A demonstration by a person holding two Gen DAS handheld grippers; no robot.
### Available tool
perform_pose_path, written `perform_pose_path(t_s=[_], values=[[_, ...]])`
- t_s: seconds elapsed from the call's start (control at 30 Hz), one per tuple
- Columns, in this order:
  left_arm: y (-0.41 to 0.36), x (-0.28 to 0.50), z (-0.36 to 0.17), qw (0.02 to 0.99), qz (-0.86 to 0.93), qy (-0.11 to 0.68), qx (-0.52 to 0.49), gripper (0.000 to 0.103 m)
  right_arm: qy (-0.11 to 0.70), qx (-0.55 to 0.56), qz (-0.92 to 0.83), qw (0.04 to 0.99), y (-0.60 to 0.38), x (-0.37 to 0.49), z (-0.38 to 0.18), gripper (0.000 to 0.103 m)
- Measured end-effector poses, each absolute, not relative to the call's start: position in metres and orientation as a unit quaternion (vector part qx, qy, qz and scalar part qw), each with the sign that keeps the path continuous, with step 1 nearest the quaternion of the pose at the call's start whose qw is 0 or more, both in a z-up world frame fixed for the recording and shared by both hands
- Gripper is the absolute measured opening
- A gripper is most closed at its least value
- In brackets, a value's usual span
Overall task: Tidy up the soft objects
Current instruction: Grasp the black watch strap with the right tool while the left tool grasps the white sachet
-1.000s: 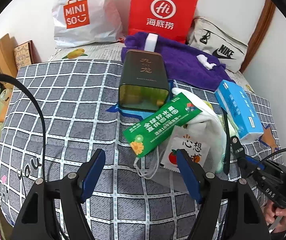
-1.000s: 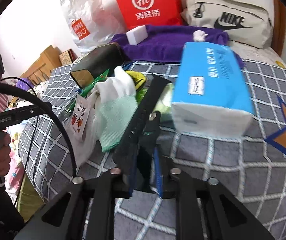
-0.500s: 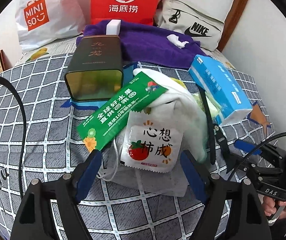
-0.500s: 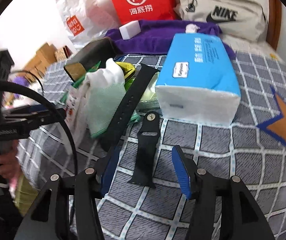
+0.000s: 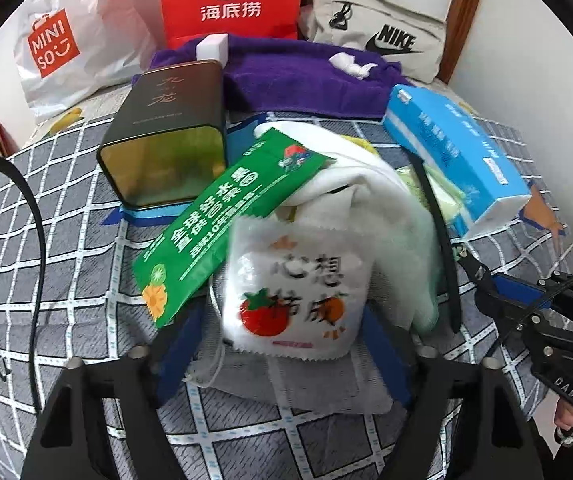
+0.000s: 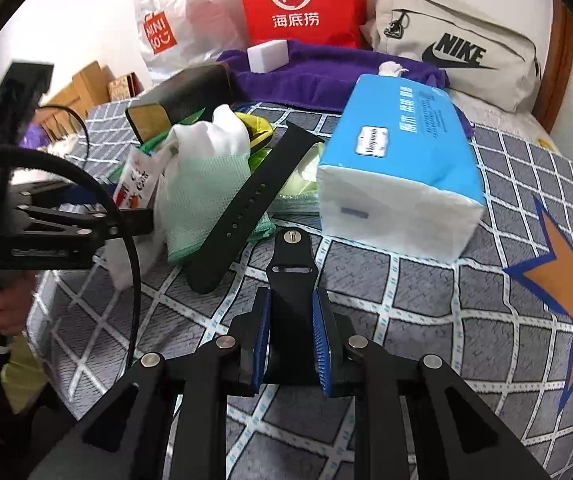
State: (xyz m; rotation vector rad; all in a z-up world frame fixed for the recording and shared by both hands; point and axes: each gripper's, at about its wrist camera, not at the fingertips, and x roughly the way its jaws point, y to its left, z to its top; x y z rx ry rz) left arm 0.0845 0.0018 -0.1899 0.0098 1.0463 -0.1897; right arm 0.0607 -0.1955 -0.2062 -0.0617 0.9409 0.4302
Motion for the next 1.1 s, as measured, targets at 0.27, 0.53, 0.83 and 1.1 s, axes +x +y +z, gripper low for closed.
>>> perform_pose_path(t_s=[0.27, 0.53, 0.83, 1.1], values=[[0.008, 0.074, -0.165, 0.873, -0.115, 0.473, -0.004, 0.051, 0.444, -0.005, 0.203, 0.873, -0.208, 0.058, -0.193, 0.021], [0.023, 0.07, -0.144, 0.879, -0.126, 0.459, -0.031, 0.051, 0.434, 0.021, 0.213, 0.875, -0.214, 0.062, -0.177, 0.021], [0.038, 0.087, -0.124, 0.886, -0.117, 0.446, -0.045, 0.051, 0.425, 0.028, 0.221, 0.877, -0.22, 0.079, -0.155, 0.021], [0.04, 0.094, -0.119, 0.887, -0.123, 0.443, -0.051, 0.051, 0.425, 0.023, 0.25, 0.87, -0.213, 0.073, -0.147, 0.021]])
